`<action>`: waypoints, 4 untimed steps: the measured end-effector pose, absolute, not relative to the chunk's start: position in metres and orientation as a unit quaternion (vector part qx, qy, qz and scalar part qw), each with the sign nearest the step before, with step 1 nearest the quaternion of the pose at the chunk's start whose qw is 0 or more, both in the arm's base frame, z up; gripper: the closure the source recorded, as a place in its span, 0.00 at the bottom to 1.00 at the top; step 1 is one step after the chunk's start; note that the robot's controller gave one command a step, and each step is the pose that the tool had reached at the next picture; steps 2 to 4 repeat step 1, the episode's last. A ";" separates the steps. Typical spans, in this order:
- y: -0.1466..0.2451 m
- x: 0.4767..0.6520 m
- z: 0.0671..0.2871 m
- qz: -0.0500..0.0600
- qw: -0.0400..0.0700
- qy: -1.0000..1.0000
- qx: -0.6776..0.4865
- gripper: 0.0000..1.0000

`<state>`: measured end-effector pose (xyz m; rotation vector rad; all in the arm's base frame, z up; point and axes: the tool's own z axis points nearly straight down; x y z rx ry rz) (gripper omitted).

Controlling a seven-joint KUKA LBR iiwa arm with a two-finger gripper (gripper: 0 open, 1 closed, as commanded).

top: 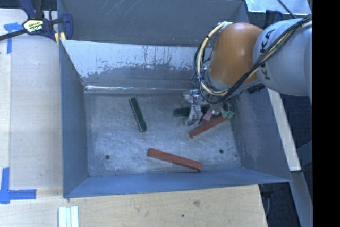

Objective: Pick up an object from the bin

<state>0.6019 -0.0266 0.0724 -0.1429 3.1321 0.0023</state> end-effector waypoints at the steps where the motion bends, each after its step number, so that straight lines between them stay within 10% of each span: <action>1: -0.040 0.596 0.203 -0.001 0.006 1.000 0.017 1.00; 4: -0.040 0.596 0.203 -0.001 0.006 1.000 0.017 1.00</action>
Offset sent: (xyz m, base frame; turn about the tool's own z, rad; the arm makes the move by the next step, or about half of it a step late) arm -0.0081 -0.0131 0.1247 0.1249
